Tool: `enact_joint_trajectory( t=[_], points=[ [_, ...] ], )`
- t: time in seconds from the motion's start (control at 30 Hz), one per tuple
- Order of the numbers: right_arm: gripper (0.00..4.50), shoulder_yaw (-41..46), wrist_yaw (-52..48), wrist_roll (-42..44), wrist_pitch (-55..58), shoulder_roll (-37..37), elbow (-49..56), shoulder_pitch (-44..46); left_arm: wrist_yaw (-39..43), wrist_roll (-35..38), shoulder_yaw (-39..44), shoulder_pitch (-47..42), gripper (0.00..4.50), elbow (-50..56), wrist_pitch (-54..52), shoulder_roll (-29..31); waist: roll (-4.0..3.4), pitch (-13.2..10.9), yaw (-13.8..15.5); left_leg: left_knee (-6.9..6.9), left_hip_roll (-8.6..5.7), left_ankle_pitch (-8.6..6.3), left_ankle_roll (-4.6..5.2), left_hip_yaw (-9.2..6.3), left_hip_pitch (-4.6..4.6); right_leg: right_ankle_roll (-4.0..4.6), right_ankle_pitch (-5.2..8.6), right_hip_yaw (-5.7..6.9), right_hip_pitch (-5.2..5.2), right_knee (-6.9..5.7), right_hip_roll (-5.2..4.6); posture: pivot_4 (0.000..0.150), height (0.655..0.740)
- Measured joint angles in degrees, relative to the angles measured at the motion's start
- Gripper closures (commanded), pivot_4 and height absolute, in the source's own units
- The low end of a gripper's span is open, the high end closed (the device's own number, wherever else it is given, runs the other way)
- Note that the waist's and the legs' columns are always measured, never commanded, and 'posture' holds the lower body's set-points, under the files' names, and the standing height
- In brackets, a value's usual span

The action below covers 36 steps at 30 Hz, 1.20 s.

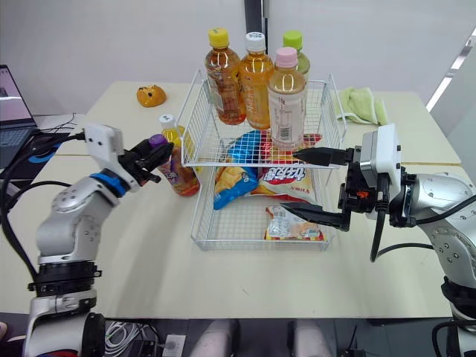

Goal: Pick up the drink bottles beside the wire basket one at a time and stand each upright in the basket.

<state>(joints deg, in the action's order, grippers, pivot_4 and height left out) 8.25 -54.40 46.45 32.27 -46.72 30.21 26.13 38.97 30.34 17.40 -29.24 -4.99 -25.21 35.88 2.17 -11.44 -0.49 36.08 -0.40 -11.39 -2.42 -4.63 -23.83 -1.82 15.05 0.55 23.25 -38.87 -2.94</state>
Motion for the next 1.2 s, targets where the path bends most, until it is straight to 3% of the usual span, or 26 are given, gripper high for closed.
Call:
enact_joint_trajectory(
  t=[0.23,0.5,0.8,1.07,1.2],
  points=[
    [0.00,-0.3,0.0,-0.1,0.0,0.6,-0.4,0.8,12.2,7.3,3.9,-2.0,3.15,-1.2,-5.9,10.8,-0.01,0.0,0.0,0.00,0.02,0.00,0.00,0.00,0.01,-0.01,0.01,-0.02,-0.01,0.01,-0.04,0.150,0.7400],
    [0.00,-0.6,0.0,-0.2,-0.1,1.2,-0.8,1.9,20.4,8.4,3.8,-4.5,3.15,-4.4,-11.3,18.2,0.00,0.0,-0.2,-0.01,0.05,0.00,0.00,0.00,-0.02,-0.01,0.01,-0.01,0.02,0.02,-0.02,0.150,0.7400],
    [0.00,-0.8,0.9,0.5,0.3,3.6,-2.9,6.8,28.8,9.3,1.4,-21.6,3.15,-10.8,-17.4,30.5,0.00,-0.1,-0.8,-0.03,0.02,0.00,0.00,0.00,-0.03,-0.26,0.16,0.01,0.04,0.02,0.02,0.150,0.7400],
    [0.00,-0.5,3.3,2.4,2.3,4.8,-4.9,9.5,35.4,8.5,-7.6,-42.3,3.15,-15.6,-22.5,31.6,0.00,-0.1,-1.1,-0.04,-0.03,0.00,0.00,0.02,-0.05,-0.28,0.18,0.00,0.06,0.01,0.04,0.150,0.7400],
    [0.00,-0.2,3.9,2.5,2.3,5.0,-5.3,9.4,38.5,7.6,-12.1,-50.7,3.15,-18.0,-24.8,27.0,0.01,-0.1,-1.1,-0.02,-0.03,0.00,0.00,0.00,-0.07,-0.28,0.19,0.01,0.06,-0.03,0.07,0.150,0.7400]
  ],
)
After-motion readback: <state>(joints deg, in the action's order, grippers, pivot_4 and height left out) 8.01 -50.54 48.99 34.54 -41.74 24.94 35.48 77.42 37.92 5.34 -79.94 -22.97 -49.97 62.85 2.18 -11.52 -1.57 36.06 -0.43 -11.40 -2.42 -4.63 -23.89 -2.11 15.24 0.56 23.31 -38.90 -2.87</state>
